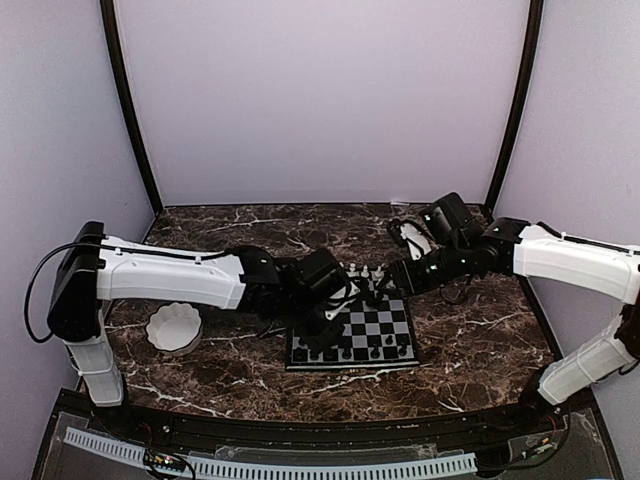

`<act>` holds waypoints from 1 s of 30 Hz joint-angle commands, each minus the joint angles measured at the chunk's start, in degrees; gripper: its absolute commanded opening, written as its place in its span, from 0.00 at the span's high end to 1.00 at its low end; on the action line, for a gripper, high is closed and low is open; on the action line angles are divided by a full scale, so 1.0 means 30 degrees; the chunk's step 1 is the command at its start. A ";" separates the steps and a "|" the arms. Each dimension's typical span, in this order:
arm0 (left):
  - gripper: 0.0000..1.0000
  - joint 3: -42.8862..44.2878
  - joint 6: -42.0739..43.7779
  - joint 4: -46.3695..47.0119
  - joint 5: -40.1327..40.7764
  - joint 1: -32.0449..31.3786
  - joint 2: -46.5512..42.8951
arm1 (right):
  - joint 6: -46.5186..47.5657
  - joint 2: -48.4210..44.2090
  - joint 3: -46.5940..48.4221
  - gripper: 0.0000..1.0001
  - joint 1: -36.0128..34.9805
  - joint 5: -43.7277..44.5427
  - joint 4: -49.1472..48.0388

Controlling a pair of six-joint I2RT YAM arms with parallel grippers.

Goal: Set up the chess pieces on the board
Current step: Pick up the pawn from the chessboard.

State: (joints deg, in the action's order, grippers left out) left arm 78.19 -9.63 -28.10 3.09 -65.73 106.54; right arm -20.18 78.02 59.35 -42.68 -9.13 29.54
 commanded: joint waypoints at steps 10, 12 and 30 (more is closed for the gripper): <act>0.62 0.1184 -0.2118 0.0218 -0.0090 0.2159 -0.3861 | 0.1045 0.4874 0.2685 0.66 0.0804 0.2201 0.2575; 0.62 0.1008 -0.2671 0.0356 -0.0507 0.2615 -0.3960 | 0.1372 0.5811 0.3324 0.68 0.0807 0.2290 0.2623; 0.63 0.0714 -0.3031 -0.0065 -0.0702 0.3410 -0.4642 | 0.2720 1.1328 0.8192 0.71 0.0807 0.2337 0.4264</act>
State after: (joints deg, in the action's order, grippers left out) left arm 80.75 -18.31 -26.94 0.91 -55.96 96.25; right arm -12.62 110.59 81.76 -40.47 -2.52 40.95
